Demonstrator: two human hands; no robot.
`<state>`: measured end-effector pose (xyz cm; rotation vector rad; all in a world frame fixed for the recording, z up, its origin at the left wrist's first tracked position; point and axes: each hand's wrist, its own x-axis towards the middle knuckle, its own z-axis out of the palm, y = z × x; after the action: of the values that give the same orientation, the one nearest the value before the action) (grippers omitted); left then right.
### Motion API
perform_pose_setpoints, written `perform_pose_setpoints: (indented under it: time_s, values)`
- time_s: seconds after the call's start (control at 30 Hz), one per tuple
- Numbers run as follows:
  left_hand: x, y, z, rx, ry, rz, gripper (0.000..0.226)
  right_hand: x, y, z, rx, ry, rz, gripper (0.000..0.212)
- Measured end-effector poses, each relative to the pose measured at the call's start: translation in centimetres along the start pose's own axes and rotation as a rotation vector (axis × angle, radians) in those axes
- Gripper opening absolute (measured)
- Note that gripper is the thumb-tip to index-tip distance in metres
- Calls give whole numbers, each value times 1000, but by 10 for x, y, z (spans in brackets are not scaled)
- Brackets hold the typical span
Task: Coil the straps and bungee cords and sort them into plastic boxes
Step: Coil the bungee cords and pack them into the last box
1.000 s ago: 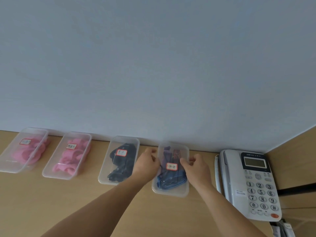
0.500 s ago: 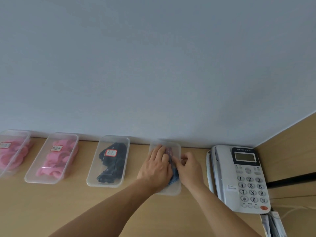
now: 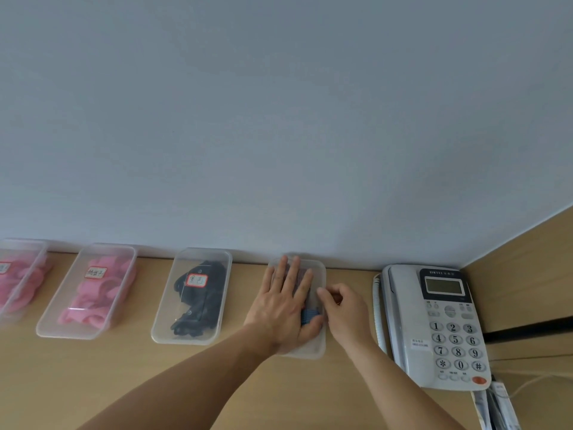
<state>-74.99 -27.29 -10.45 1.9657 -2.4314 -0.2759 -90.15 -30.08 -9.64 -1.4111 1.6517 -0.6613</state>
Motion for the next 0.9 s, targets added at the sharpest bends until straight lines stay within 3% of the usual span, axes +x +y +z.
perform_pose_setpoints:
  time_s: [0.17, 0.47, 0.77, 0.9]
  values:
    - [2, 2, 0, 14, -2, 18, 82, 1, 1, 0, 18, 2, 0, 9]
    - [2, 1, 1, 42, 6, 37, 78, 23, -15, -7, 201, -71, 205, 32]
    - [4, 3, -3, 25, 1, -21, 78, 42, -28, -2, 216, -57, 254, 26]
    - [3, 3, -8, 2, -12, -35, 66, 9, -15, -5, 367, -91, 253, 16]
